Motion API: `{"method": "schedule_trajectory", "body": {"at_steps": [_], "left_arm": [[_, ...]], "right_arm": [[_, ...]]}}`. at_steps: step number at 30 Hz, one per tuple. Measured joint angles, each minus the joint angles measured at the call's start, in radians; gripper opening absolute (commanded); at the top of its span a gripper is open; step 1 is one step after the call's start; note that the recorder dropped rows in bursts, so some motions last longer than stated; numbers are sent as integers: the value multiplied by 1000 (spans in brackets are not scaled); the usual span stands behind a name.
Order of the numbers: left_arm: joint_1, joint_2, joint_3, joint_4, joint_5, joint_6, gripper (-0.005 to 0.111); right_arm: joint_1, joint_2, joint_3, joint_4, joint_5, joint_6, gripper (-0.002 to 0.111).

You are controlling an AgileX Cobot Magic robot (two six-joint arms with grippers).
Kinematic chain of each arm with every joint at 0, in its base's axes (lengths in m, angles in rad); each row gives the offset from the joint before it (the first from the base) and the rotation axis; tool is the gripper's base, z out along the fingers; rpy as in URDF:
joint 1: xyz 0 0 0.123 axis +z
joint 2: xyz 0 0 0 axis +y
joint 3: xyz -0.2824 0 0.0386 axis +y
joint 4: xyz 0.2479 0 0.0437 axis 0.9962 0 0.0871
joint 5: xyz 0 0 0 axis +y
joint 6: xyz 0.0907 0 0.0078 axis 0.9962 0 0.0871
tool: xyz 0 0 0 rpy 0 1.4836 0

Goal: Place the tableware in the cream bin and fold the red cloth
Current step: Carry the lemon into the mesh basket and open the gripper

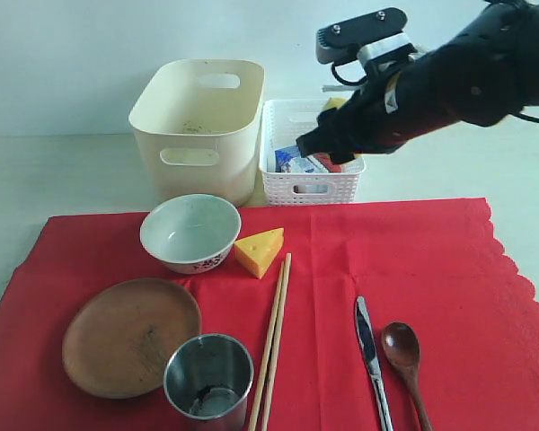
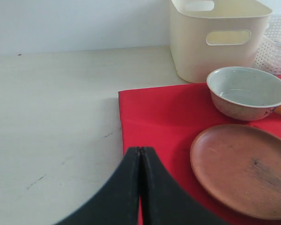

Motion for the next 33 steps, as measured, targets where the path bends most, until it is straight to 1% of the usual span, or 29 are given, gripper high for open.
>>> {"method": "schedule_trajectory", "body": {"at_steps": [12,15,19,23,24,25,26,31,33], "left_arm": [[0,0,0,0,0,0,0],[0,0,0,0,0,0,0],[0,0,0,0,0,0,0],[0,0,0,0,0,0,0],[0,0,0,0,0,0,0],[0,0,0,0,0,0,0],[0,0,0,0,0,0,0],[0,0,0,0,0,0,0],[0,0,0,0,0,0,0]], "right_arm": [[-73,349,-366,3,21,-19,0],[-87,410,-438,3,39,-36,5],[-96,480,-521,3,85,-52,17],[-101,531,-562,3,100,-84,29],[-101,540,-567,3,101,-90,37],[-101,552,-576,3,107,-110,42],[-101,556,-578,3,110,-122,53],[-101,563,-582,3,112,-149,82],[-101,557,-586,3,111,-151,82]]}}
